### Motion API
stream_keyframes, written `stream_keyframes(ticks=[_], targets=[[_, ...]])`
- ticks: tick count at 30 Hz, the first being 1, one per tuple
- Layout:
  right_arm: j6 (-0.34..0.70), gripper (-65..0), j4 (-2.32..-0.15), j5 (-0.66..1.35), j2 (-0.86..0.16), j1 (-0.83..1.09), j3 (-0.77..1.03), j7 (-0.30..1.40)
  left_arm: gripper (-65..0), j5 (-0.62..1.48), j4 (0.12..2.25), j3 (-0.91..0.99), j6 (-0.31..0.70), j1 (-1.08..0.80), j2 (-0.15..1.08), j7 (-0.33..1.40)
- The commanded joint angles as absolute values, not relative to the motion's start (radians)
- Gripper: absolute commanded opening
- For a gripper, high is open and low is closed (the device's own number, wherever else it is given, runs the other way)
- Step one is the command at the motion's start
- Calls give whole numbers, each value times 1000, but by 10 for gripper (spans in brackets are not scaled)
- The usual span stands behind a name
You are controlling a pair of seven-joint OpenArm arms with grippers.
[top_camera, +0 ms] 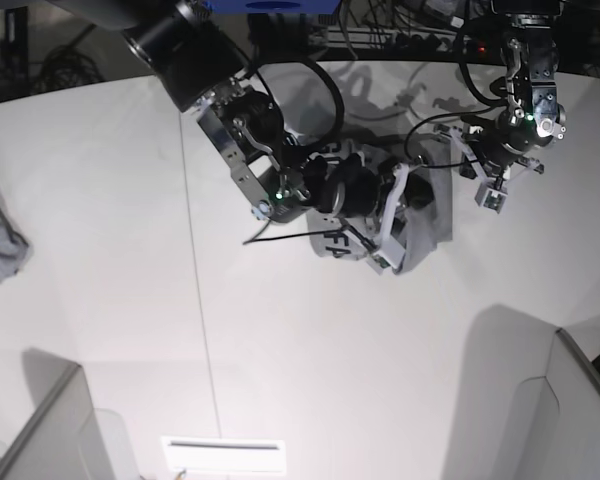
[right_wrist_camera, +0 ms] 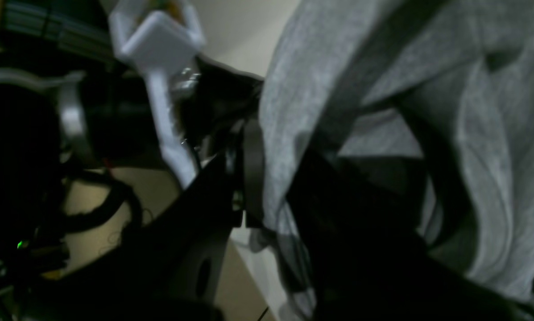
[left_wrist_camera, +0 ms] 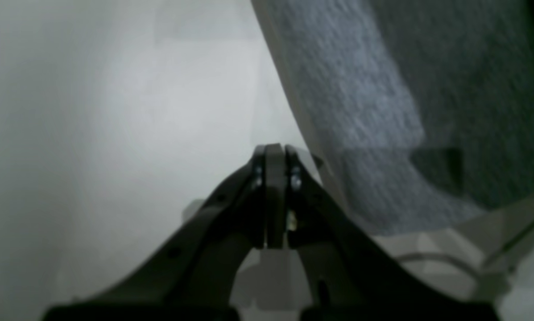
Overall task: Fold the T-shirt properly
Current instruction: 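Grasp the other strip end with the right gripper and fold it over the stack, then press the folded bundle flat with the right gripper and release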
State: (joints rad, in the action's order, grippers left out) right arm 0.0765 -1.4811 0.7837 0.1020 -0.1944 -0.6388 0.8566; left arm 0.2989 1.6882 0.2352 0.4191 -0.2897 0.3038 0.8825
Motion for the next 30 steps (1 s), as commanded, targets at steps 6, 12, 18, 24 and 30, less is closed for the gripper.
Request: stream_keyframes(ticks=[6,12,18,24,30], targets=[[84,-650,-1372,803,120,-285,-725,773,-650,305,1730,242,420,-355,335,901],[81,-650,-1308,803,120,-300,-748,719,-650,305,1830,248,420,-460,337,895],[-94,-650,-1308,803,120,-308,-754,727,-650,306,1959,389,420,-590,334,901],[-119,-375,-1314,806,120,-308,-805,750,-650,469,1965,565,435,-702,335,901],[-119,-240,-1379,806,122,-305,-875,742,-650,699,1962,875,633,-727,317,917]])
